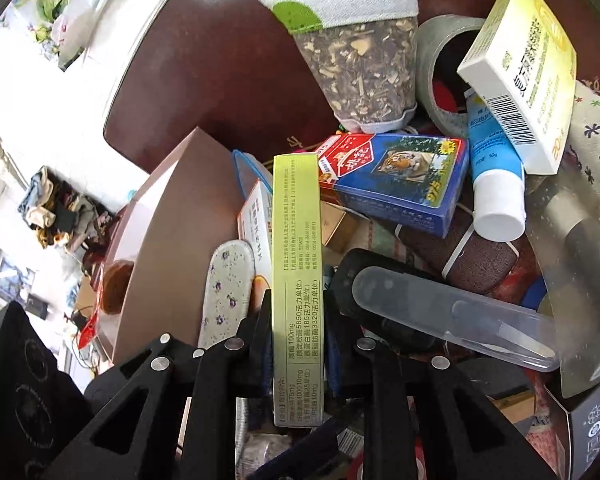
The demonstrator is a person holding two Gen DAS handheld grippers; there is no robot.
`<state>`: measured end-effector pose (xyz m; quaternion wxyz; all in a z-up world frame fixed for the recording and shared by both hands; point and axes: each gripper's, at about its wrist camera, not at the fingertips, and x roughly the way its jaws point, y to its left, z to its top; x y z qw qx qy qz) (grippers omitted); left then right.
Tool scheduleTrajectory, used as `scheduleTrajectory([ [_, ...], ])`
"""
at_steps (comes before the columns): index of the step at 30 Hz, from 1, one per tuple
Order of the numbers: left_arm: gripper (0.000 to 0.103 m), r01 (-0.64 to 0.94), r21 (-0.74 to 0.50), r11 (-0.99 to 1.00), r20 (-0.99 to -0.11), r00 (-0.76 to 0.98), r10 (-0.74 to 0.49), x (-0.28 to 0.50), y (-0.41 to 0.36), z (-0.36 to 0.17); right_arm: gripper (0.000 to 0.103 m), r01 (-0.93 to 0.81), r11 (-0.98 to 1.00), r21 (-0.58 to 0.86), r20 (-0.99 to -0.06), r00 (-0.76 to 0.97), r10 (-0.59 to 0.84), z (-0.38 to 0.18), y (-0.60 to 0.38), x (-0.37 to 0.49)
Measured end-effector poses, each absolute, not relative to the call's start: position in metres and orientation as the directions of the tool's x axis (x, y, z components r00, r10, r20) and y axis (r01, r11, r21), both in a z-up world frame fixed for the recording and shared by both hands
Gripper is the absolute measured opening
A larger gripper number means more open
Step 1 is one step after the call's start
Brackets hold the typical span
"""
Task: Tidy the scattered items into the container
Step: 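Lift the yellow box with the right tool and release it into the white box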
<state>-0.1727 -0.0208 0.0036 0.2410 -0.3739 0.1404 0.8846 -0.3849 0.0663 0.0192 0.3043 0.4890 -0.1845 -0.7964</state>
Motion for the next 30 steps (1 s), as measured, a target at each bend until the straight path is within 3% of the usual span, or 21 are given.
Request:
scheduleTrajectory([
  [15, 0.048, -0.514, 0.119, -0.849, -0.657, -0.682, 0.321, -0.154, -0.027, 0.033, 0.023, 0.322, -0.733, 0.599, -0.603, -0.421, -0.678, 0.052, 0.065, -0.375],
  [30, 0.047, -0.419, 0.051, -0.907, -0.521, -0.786, 0.334, -0.138, -0.109, 0.106, 0.023, 0.458, -0.756, 0.467, -0.601, -0.463, -0.651, 0.148, -0.019, -0.358],
])
